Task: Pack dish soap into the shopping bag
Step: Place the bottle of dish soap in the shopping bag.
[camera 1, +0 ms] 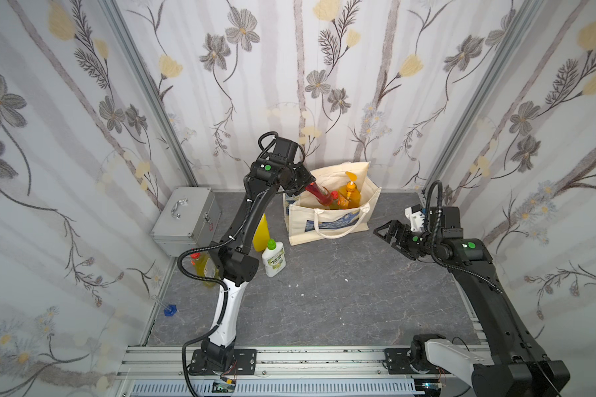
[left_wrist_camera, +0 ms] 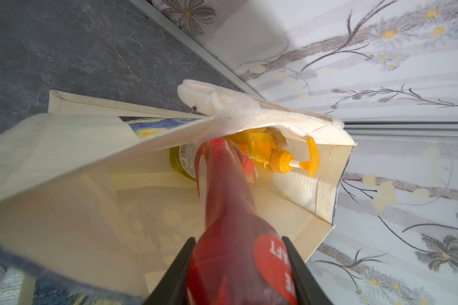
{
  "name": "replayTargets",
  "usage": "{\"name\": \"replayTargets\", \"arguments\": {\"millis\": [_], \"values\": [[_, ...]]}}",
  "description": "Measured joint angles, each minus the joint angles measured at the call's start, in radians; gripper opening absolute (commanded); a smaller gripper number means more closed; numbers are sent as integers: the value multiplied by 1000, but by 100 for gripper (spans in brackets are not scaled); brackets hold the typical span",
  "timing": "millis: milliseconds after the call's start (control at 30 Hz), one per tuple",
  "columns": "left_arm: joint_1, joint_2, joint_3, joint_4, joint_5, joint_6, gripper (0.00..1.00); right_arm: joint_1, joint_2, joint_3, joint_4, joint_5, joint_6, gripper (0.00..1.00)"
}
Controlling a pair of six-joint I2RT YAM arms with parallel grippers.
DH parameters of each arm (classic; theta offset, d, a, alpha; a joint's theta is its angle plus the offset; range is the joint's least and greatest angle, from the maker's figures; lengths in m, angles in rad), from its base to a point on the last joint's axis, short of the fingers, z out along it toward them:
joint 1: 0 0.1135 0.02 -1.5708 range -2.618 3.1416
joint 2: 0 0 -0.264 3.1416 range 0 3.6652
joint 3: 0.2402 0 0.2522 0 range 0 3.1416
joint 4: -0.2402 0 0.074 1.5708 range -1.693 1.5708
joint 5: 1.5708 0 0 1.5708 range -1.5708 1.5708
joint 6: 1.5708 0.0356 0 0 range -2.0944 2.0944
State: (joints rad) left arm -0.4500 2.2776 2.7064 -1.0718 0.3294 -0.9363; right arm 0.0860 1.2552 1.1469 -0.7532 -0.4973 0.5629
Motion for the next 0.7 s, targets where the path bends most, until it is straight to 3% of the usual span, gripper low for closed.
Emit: {"name": "replayTargets", "arguments": {"millis": [300, 700], "values": [[0, 40, 2, -3, -15, 2, 27, -21, -46, -14, -45, 25, -7, 100], [-14, 60, 6, -93, -97, 117, 28, -40, -75, -46, -65, 31, -18, 100]]}}
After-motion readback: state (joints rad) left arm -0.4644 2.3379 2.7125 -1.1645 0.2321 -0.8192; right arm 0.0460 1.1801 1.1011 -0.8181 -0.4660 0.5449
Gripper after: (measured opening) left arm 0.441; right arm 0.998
